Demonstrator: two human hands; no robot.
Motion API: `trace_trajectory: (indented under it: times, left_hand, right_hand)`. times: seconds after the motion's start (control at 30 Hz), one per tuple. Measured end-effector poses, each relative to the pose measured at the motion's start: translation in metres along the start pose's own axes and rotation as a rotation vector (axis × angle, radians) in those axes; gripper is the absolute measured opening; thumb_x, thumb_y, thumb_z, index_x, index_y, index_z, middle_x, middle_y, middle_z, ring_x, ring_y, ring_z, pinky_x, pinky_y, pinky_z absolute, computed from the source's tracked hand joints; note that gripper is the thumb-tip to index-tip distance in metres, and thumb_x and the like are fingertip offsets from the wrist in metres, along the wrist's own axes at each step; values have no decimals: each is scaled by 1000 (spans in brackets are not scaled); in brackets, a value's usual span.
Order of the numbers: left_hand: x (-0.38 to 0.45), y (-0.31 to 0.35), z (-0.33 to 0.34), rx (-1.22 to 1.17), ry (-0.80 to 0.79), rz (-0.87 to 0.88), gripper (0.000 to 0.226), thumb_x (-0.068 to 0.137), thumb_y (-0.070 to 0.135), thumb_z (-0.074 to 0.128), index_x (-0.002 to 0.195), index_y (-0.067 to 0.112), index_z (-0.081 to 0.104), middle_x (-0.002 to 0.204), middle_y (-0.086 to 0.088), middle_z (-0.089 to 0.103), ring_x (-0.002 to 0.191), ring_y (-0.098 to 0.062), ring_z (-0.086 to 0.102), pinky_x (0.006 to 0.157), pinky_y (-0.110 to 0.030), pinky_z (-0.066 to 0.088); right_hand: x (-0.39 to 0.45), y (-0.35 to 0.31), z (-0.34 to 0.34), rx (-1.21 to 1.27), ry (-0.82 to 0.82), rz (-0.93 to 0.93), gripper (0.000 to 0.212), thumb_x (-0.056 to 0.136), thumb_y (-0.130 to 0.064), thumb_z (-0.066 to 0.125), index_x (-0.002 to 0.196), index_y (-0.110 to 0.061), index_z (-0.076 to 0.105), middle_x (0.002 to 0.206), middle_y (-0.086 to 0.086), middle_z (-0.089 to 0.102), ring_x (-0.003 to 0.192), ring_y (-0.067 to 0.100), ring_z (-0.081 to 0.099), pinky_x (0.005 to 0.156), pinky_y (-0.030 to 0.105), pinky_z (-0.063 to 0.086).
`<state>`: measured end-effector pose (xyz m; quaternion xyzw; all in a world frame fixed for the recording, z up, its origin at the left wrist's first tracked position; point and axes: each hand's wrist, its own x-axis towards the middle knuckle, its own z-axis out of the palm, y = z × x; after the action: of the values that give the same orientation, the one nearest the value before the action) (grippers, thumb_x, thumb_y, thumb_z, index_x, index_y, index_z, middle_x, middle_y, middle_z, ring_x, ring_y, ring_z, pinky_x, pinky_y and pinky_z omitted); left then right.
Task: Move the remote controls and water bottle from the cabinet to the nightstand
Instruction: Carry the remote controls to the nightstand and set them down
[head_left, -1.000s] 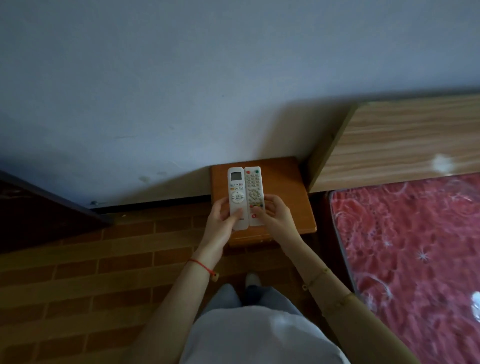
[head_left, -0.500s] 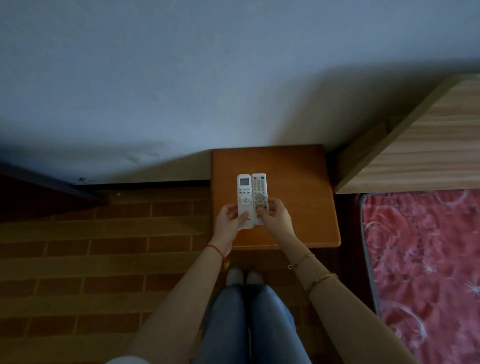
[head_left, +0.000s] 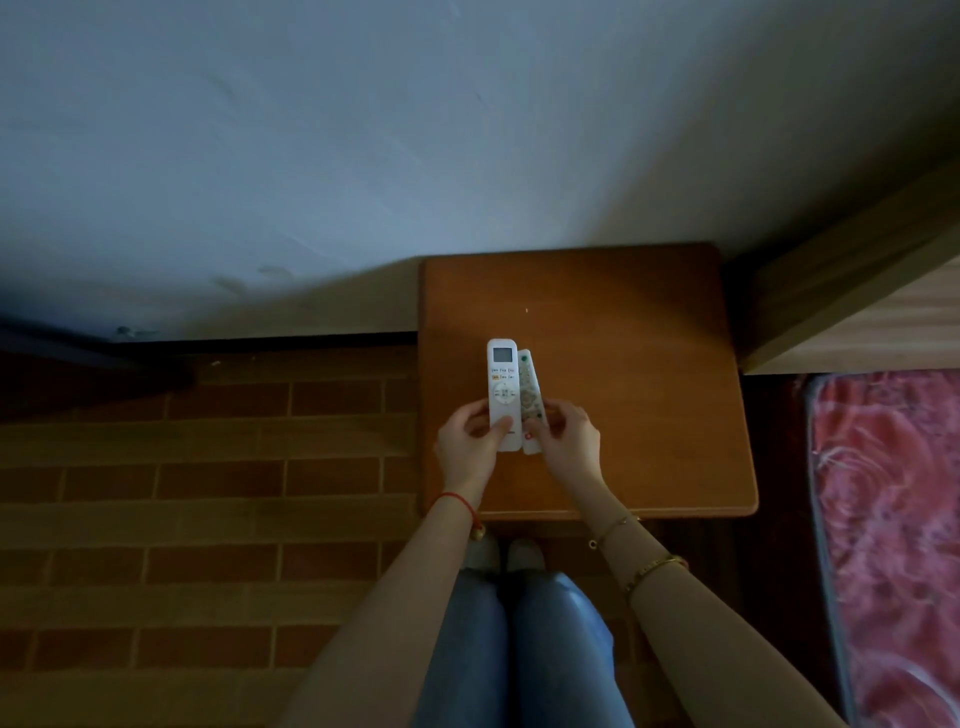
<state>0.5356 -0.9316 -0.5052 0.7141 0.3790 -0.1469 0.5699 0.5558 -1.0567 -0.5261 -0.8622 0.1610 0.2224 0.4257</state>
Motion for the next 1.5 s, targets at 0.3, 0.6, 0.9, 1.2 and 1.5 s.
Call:
trace_trajectory:
  times: [0.3,0.6,0.9,1.2,1.5]
  left_hand:
    - [7,-13,9,71,56,41,41,79,17,73,118,13,61,114,-4,68,91,-6,61,60,-9,45]
    - [15,-30,10,142,66,66,43,79,21,74,119,18,62,119,-3,65,103,-16,63,74,-18,51]
    - [8,-39,11,213,152,204,34,79,18,74,112,16,65,104,1,71,91,-10,67,69,-14,53]
    - [-8,-37,-1,645,59,378,45,94,30,53,137,16,47,127,-2,58,120,-17,51,93,-24,44]
    - [-88,25,-76,814,54,518,42,94,24,51,135,15,46,133,-5,55,125,-19,49,104,-34,42]
  right_hand:
    - [2,10,17,23,114,21,27,86,-14,67,111,-7,57,111,6,59,88,11,58,49,8,44]
    - [2,14,22,33,172,6,23,86,-16,67,105,-8,58,107,4,56,86,13,58,62,16,50]
    - [1,22,25,-17,188,-29,21,87,-23,66,100,-16,51,104,2,62,93,19,62,71,36,59]
    - [-15,19,4,-392,55,-137,39,94,-31,53,128,-12,51,126,7,55,115,23,49,94,36,48]
    - [-94,-47,-72,-545,-49,-174,50,96,-31,53,139,-9,40,143,10,43,136,28,35,109,40,34]
